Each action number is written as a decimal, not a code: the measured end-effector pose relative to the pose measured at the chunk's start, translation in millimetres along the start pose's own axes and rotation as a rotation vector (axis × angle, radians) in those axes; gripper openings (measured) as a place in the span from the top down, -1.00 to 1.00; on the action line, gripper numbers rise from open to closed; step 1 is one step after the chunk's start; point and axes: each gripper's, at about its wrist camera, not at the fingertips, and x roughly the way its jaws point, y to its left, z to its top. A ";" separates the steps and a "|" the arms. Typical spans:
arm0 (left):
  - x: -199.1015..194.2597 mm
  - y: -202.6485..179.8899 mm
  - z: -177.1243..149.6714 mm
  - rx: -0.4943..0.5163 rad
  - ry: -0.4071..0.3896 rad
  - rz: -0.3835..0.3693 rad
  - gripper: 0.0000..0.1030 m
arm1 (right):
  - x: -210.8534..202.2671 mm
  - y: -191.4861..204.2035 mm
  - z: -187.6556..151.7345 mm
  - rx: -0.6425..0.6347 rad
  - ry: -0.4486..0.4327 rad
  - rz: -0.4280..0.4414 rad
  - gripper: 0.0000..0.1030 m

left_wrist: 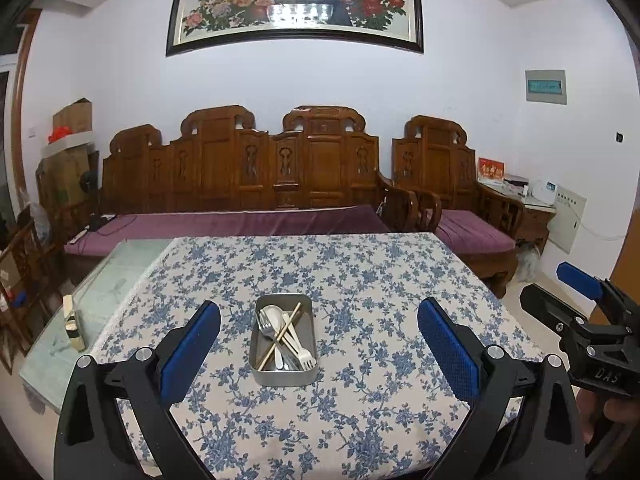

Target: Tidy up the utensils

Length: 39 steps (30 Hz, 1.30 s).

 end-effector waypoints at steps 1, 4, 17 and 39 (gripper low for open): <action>-1.8 -0.3 0.0 0.001 -0.001 0.001 -0.85 | -1.3 -0.1 0.4 0.000 -0.002 -0.001 -0.95; -2.2 -0.2 0.2 -0.002 -0.003 0.006 -0.85 | -2.6 -0.2 1.4 -0.001 -0.006 -0.003 -0.95; -4.0 1.6 0.7 -0.015 -0.001 0.008 -0.85 | 2.9 -2.3 -2.0 0.013 0.002 -0.005 -0.95; -2.1 -0.7 -2.4 -0.014 0.001 0.006 -0.85 | 4.7 -2.2 -3.0 0.011 0.004 -0.011 -0.95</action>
